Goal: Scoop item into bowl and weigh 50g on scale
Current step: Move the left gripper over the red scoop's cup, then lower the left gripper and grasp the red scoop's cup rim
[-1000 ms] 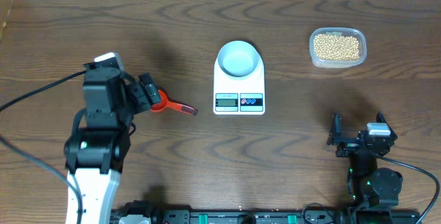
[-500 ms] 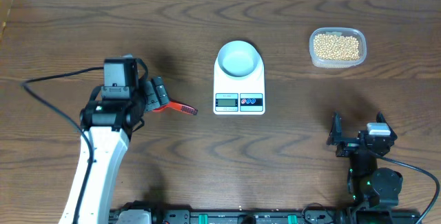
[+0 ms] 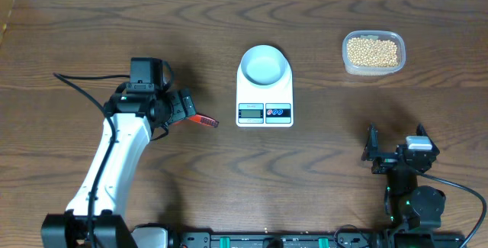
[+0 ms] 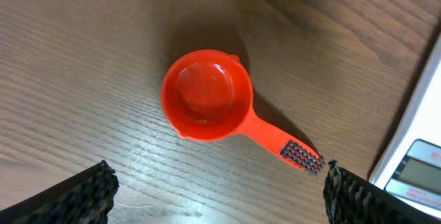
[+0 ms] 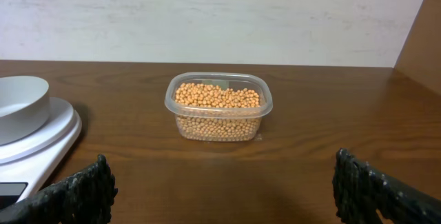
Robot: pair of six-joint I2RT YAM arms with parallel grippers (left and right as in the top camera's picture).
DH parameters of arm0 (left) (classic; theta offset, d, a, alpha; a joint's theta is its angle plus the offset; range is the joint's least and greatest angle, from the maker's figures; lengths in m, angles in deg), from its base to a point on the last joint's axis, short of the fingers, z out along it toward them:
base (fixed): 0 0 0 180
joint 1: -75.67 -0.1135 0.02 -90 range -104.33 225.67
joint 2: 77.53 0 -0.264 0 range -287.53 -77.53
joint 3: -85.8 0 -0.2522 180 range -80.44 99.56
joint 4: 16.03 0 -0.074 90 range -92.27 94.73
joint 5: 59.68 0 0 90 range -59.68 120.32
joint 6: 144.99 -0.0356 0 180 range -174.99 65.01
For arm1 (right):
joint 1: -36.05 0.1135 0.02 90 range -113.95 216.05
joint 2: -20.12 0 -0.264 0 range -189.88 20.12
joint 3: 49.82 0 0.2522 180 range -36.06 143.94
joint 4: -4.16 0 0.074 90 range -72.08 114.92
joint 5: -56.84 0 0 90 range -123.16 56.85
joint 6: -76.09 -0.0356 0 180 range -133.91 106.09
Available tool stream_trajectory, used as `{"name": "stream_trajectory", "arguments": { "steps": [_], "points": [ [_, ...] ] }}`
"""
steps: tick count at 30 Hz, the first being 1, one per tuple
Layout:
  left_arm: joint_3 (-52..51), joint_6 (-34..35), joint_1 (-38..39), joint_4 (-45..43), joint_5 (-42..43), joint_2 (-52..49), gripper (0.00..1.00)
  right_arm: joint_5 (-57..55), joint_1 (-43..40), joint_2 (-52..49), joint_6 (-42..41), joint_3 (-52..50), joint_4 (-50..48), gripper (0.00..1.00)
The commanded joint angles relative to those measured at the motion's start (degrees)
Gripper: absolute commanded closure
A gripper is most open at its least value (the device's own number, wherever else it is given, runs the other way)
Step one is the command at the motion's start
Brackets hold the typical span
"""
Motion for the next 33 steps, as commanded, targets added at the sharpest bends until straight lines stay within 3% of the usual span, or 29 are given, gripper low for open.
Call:
{"name": "stream_trajectory", "arguments": {
  "steps": [1, 8, 15, 27, 33],
  "points": [
    [1.20, 5.79, -0.24, -0.42, -0.57, -1.86, 0.02, -0.48, -0.13, 0.39, -0.57, -0.09, 0.11, 0.01],
    [1.20, 20.98, -0.24, -0.46, -7.76, -4.57, 0.02, -0.48, -0.13, 0.39, -0.57, -0.09, 0.11, 0.01],
    [1.05, 32.11, -0.24, -2.49, -8.98, -7.13, 0.02, -0.48, -0.13, 0.39, -0.57, -0.09, 0.13, 0.01],
    [0.76, 34.03, -0.24, -4.52, -8.98, -10.69, 0.02, -0.50, -0.13, 0.39, -0.57, -0.09, 0.13, 0.01],
    [-0.55, 38.12, -0.24, -4.61, -8.98, -10.69, 0.02, -0.48, -0.13, 0.39, -0.57, -0.09, 0.11, 0.01]
  ]
}}
